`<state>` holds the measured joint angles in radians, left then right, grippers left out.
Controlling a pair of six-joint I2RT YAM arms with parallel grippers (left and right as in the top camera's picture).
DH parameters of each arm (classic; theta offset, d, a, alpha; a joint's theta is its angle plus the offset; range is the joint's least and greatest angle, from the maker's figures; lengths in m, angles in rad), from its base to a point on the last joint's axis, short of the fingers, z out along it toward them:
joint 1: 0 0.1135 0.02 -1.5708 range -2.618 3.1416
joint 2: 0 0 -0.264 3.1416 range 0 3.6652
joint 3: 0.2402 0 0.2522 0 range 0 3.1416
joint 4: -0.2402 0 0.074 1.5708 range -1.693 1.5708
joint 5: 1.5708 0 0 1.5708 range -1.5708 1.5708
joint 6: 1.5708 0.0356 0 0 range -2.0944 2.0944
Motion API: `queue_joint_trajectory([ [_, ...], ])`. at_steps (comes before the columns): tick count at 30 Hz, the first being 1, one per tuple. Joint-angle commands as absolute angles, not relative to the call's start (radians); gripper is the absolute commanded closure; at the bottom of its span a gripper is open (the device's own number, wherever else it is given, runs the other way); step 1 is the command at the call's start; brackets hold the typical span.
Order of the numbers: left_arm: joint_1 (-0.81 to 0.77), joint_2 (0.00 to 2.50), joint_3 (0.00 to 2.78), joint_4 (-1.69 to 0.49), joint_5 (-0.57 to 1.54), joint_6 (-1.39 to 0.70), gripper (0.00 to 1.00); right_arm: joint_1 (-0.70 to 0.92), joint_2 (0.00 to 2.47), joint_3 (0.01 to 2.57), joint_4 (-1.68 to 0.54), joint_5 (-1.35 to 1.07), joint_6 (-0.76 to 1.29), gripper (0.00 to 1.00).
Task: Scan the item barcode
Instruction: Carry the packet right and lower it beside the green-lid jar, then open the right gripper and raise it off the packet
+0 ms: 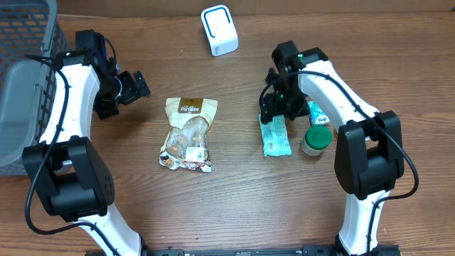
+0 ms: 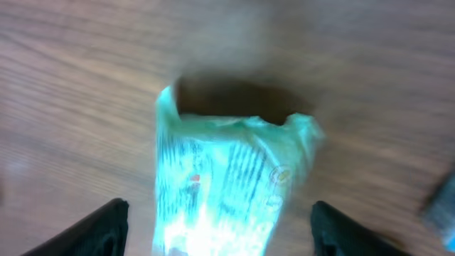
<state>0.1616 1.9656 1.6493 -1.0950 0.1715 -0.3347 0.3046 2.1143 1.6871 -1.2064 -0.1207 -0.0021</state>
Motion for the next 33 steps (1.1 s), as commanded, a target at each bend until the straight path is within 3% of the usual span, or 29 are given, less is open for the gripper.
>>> queue_joint_trajectory([
  [1,0.169,1.958,1.656,-1.095,0.176,-0.345,0.01,0.289,2.106,1.682,-1.147,-0.041,0.154,0.18],
  [5,0.169,1.958,1.656,-1.095,0.176,-0.345,0.00,0.310,2.106,1.682,-1.098,-0.123,0.188,0.21],
  [8,0.169,1.958,1.656,-1.095,0.176,-0.345,0.00,0.367,2.106,1.681,-1.083,-0.181,0.262,0.34],
  [13,0.169,1.958,1.656,-1.095,0.176,-0.345,0.00,0.458,2.106,1.666,-1.054,-0.180,0.315,0.39],
  [22,0.169,1.958,1.656,-1.095,0.176,-0.345,0.01,0.576,2.106,1.622,-1.019,-0.059,0.401,0.41],
  [33,0.169,1.958,1.656,-1.095,0.176,-0.345,0.01,0.525,2.110,1.615,-1.096,-0.045,0.397,0.41],
])
